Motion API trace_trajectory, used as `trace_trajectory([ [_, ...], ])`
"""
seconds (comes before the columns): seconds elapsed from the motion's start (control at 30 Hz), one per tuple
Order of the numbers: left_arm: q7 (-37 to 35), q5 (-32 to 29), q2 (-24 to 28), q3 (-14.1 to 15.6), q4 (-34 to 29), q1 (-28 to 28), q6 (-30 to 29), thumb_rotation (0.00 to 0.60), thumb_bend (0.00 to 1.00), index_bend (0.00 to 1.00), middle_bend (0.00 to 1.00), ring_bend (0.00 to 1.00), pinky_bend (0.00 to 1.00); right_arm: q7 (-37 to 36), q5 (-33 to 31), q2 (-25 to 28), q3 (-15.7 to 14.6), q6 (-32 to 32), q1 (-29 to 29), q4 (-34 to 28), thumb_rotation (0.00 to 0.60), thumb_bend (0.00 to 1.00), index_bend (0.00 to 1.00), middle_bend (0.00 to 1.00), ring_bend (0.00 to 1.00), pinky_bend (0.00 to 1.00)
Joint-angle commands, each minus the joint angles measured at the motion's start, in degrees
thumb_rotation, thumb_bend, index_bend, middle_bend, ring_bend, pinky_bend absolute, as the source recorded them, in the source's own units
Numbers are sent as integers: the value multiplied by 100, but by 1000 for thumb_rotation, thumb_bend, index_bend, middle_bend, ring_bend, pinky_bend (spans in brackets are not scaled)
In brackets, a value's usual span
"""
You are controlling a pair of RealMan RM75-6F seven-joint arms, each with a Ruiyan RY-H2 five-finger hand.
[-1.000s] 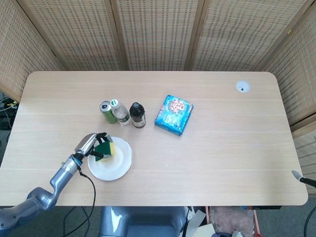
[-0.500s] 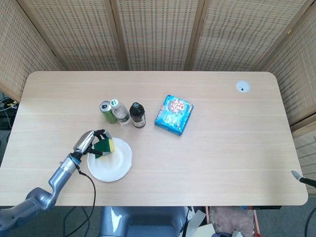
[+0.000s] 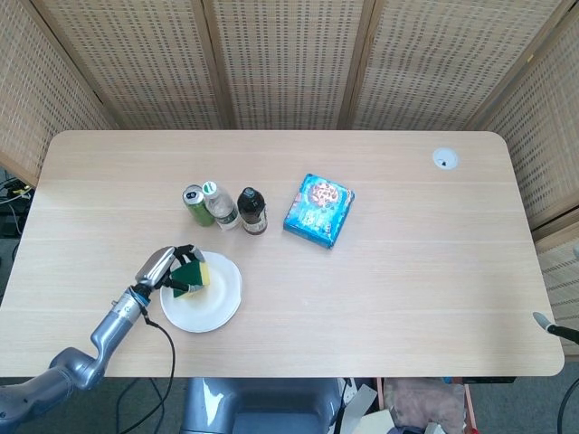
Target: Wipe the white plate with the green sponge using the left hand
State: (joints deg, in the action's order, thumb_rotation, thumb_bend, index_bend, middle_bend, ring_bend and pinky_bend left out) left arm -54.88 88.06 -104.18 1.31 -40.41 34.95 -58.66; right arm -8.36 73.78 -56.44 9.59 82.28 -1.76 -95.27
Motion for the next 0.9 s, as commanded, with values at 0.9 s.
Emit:
trace_trajectory([
  [0.9,477,227,-140,155,54,297,402,600,108,593,465,396,460,-12,12,7,-18,-48,-26,7,600,0,0,0,0,0],
])
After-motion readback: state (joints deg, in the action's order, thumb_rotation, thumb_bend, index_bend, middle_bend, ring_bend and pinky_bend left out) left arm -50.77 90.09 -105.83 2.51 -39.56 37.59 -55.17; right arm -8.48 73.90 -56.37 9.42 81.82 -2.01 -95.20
